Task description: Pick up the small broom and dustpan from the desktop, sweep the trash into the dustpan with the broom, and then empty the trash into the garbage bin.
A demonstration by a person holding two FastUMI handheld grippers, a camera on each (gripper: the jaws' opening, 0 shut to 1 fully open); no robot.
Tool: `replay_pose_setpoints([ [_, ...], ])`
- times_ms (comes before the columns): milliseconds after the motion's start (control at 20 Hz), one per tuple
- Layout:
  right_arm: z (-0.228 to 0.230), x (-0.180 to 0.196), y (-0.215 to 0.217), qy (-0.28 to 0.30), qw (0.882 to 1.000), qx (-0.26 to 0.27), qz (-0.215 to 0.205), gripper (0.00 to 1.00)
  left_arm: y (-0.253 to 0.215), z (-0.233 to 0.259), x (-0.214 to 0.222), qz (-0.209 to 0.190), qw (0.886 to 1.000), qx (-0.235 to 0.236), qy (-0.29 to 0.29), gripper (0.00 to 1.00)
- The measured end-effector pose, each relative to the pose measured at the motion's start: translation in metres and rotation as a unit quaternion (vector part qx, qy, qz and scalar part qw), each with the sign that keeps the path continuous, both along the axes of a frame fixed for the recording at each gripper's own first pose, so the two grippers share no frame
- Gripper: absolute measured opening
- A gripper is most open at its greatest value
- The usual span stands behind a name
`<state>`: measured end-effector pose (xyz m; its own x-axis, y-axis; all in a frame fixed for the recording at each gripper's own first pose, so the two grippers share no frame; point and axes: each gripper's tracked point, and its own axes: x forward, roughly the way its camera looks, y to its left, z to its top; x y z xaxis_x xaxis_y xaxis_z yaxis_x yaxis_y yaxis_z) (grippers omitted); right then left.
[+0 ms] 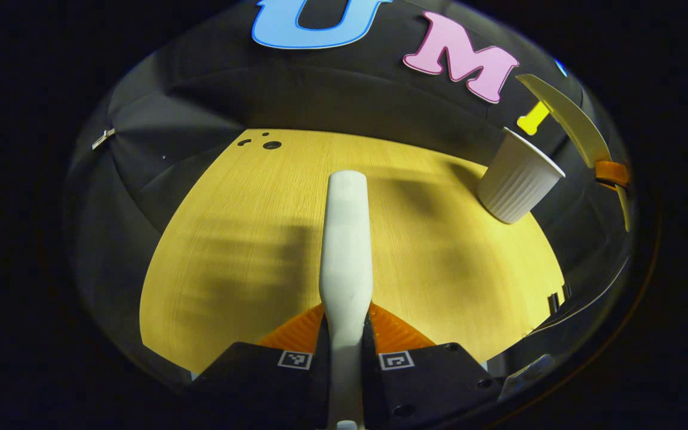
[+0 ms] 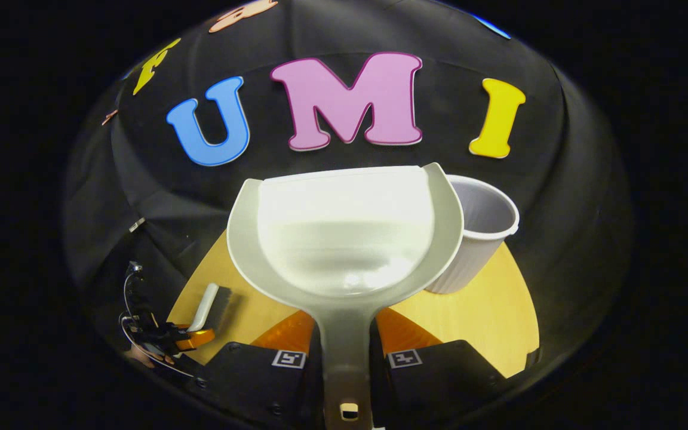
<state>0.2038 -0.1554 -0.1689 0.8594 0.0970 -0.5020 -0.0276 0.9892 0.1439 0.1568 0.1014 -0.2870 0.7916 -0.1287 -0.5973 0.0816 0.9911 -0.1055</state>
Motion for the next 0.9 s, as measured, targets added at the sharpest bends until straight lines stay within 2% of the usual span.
replay_pose_setpoints([
  [100, -0.028, -0.011, 0.017, 0.026, 1.000, 0.005, 0.017, 0.31, -0.004, -0.008, -0.002, -0.001, 1.000, -0.002, 0.004, 0.26],
  [150, -0.043, -0.015, 0.023, 0.036, 0.999, 0.006, 0.024, 0.31, -0.004, -0.013, -0.003, 0.002, 1.000, -0.003, 0.008, 0.26],
  [200, -0.057, -0.016, 0.028, 0.046, 0.998, 0.005, 0.031, 0.39, -0.004, -0.017, -0.004, 0.007, 1.000, -0.004, 0.013, 0.26],
  [250, -0.071, -0.019, 0.032, 0.057, 0.998, 0.003, 0.037, 0.35, -0.005, -0.021, -0.007, 0.010, 1.000, -0.007, 0.019, 0.27],
  [400, -0.114, -0.023, 0.041, 0.082, 0.995, -0.005, 0.053, 0.35, -0.011, -0.032, -0.008, 0.015, 0.999, -0.003, 0.035, 0.28],
  [650, -0.185, -0.031, 0.055, 0.139, 0.987, -0.002, 0.077, 0.35, -0.020, -0.052, 0.001, 0.039, 0.997, -0.003, 0.059, 0.24],
  [700, -0.196, -0.031, 0.056, 0.146, 0.986, -0.002, 0.081, 0.31, -0.019, -0.057, 0.003, 0.043, 0.997, -0.002, 0.067, 0.24],
  [900, -0.246, -0.034, 0.061, 0.183, 0.979, -0.015, 0.088, 0.35, -0.015, -0.068, 0.012, 0.044, 0.996, 0.022, 0.074, 0.27],
])
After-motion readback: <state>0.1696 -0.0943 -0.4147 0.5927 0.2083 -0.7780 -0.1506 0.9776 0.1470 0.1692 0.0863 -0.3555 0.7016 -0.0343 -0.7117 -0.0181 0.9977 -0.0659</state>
